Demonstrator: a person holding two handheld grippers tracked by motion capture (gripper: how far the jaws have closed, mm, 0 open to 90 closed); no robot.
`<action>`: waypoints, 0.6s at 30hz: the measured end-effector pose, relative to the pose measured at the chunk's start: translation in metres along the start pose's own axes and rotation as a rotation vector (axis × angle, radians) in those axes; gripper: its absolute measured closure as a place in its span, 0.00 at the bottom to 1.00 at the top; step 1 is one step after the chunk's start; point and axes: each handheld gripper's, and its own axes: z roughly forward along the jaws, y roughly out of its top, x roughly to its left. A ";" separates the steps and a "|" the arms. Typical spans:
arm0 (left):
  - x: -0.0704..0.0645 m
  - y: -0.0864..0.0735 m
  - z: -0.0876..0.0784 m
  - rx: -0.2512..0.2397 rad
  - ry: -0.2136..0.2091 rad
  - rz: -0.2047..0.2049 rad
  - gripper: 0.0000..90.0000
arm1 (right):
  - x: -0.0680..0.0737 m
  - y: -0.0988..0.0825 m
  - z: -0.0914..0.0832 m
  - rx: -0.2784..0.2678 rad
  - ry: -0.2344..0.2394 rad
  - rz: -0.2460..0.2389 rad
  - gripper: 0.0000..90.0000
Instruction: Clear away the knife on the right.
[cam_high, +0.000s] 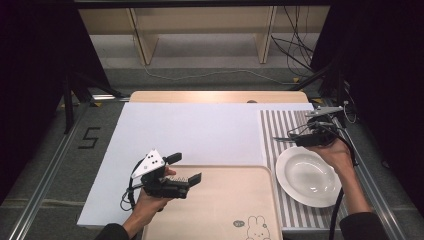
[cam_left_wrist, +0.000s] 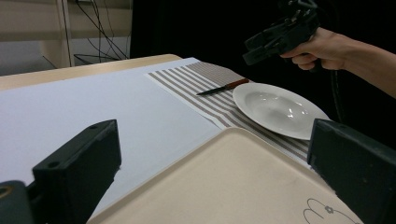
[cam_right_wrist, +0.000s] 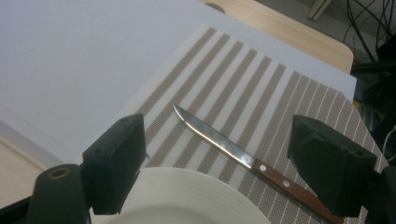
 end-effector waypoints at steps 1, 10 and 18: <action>0.000 0.000 0.000 0.001 -0.002 -0.001 0.03 | -0.002 0.000 0.003 0.012 0.005 0.005 0.22; 0.000 0.000 0.000 0.001 -0.001 -0.001 0.03 | -0.018 0.000 0.028 0.098 0.005 0.054 0.22; 0.000 0.000 0.000 0.000 0.000 0.000 0.03 | -0.041 -0.004 0.041 0.160 -0.030 0.100 0.22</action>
